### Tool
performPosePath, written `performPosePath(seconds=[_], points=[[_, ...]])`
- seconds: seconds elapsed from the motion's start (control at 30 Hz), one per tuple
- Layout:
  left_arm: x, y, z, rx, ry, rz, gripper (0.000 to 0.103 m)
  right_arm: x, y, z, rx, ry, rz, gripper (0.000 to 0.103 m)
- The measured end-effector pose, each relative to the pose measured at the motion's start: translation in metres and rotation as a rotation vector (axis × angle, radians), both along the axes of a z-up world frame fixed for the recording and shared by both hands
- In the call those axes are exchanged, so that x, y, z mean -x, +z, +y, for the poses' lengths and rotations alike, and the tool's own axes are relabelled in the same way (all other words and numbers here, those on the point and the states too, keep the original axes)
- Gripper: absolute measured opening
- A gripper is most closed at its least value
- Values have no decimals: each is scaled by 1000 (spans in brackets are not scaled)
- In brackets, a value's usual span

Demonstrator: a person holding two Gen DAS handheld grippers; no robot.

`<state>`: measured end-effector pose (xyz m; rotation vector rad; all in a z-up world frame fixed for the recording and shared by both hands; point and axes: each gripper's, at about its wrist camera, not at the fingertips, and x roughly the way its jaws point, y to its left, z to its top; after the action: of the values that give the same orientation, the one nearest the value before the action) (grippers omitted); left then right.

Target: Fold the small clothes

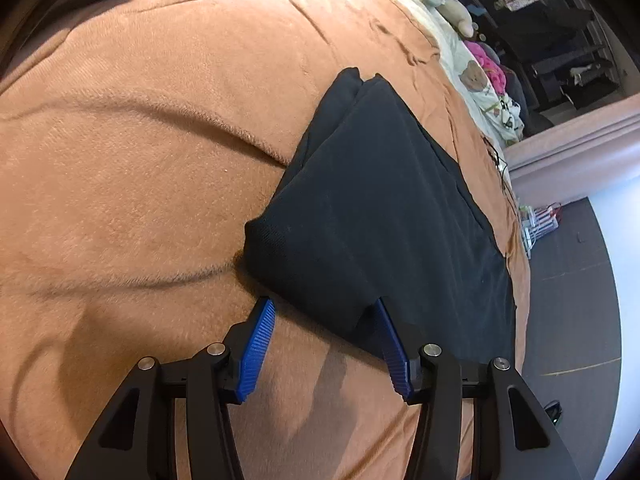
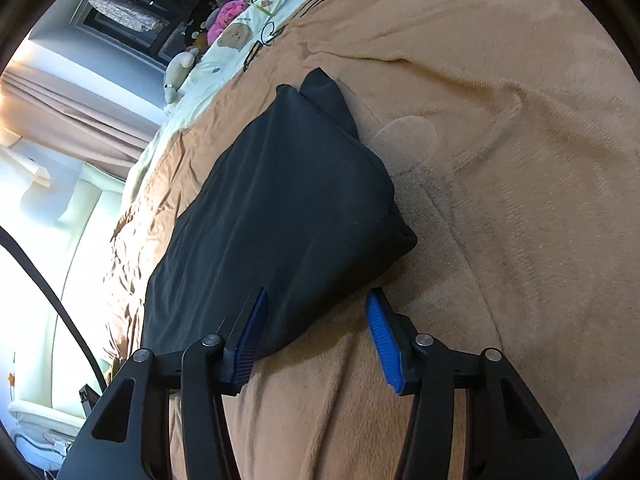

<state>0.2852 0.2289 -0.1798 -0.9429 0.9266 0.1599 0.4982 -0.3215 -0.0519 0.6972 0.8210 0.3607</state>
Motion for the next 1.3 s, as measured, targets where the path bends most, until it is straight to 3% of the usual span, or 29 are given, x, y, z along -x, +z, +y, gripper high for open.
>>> performPosePath(seconds=[0.3,0.43,0.5,0.6,1.03,1.3], points=[[-2,-5,17,26,98,-14,44,-10,-10,2,-56,-39,6,47],[1,-7,21,30,126,-24,28,-11,-13,6,-59,-62,13,31],[3,-6,22,35,130,-44,22,-12,-12,8,-66,-63,12,18],[8,2,21,19,126,-72,15,-11,-7,9,-61,-55,3,9],[23,61,24,-36,120,-153,11,14,29,18,-52,-39,-72,6],[61,73,27,-37,116,-179,11,40,30,9,-53,-6,-99,6]])
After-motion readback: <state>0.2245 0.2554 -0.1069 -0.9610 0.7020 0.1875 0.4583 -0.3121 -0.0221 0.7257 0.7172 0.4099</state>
